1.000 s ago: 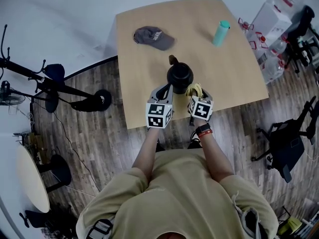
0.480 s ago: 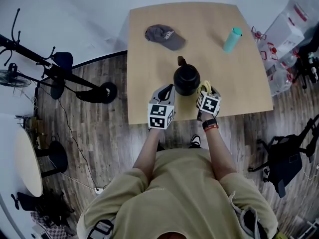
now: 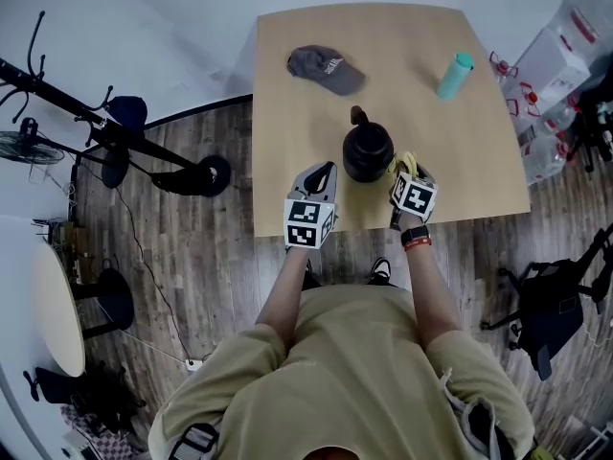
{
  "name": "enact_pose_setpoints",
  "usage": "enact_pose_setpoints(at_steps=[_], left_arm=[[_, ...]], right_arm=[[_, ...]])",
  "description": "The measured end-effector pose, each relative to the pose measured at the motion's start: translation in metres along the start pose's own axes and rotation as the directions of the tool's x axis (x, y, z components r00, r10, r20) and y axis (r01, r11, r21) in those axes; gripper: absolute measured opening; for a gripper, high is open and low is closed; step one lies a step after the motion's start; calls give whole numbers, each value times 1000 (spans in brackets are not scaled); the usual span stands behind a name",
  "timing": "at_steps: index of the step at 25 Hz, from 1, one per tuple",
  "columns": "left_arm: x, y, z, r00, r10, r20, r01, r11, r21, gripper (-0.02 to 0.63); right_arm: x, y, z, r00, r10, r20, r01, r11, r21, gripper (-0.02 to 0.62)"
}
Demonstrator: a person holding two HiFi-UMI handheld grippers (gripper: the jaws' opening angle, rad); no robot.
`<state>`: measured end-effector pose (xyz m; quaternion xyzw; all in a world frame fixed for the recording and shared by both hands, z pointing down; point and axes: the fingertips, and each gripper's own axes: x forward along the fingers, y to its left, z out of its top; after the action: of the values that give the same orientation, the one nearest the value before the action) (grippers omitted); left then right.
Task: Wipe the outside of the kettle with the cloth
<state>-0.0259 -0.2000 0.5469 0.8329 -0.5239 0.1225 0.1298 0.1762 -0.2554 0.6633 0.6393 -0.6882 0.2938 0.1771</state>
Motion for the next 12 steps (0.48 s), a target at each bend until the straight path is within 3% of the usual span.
enact_pose_setpoints(at_steps=[6,12], left_arm=[[-8,9,-5,999,-40,-11,40,999,7,26],[-19,24,-10,997,-74,-21,75,997,11,26]], right_arm=[[-36,13,-29,1000,13,-22,-12,999,48,129],[-58,63,-65,995,77,-57,-72,994,84,129]])
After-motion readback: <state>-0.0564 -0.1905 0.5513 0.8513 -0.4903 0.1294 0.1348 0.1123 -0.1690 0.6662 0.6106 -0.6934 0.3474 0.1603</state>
